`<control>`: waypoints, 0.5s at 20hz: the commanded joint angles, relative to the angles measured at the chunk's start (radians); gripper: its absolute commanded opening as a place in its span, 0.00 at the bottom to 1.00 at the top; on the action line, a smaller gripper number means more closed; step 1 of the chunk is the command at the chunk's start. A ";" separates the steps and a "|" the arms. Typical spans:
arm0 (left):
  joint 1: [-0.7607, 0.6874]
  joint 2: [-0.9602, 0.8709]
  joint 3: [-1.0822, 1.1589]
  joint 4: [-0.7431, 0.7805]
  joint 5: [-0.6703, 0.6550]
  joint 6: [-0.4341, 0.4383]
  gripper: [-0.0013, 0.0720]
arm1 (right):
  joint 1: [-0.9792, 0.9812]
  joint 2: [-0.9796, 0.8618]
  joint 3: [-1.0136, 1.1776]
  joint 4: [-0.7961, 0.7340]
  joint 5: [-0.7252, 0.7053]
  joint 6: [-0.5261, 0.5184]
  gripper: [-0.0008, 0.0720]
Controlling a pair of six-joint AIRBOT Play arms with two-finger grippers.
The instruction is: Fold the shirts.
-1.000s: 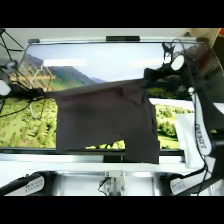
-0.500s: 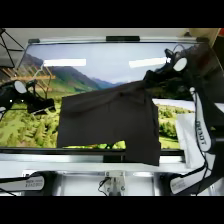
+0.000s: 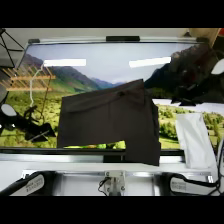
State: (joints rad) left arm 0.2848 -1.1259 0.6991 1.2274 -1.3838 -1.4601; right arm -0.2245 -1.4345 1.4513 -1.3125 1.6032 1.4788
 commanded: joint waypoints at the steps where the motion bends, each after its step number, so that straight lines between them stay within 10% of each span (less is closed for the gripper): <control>1: 0.038 0.105 -0.209 -0.084 0.176 0.061 0.74 | -0.047 0.069 -0.101 0.021 0.034 -0.031 0.69; 7: 0.036 0.087 -0.277 -0.217 0.301 0.088 0.73 | -0.046 0.068 -0.105 0.019 0.003 -0.037 0.69; 10: 0.007 0.083 -0.278 -0.224 0.304 0.076 0.38 | -0.046 0.068 -0.109 0.003 -0.010 -0.045 0.70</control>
State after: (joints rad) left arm 0.3099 -1.0424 0.4381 1.0378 -1.1194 -1.3834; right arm -0.2687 -1.3693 1.3487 -1.2972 1.6058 1.4422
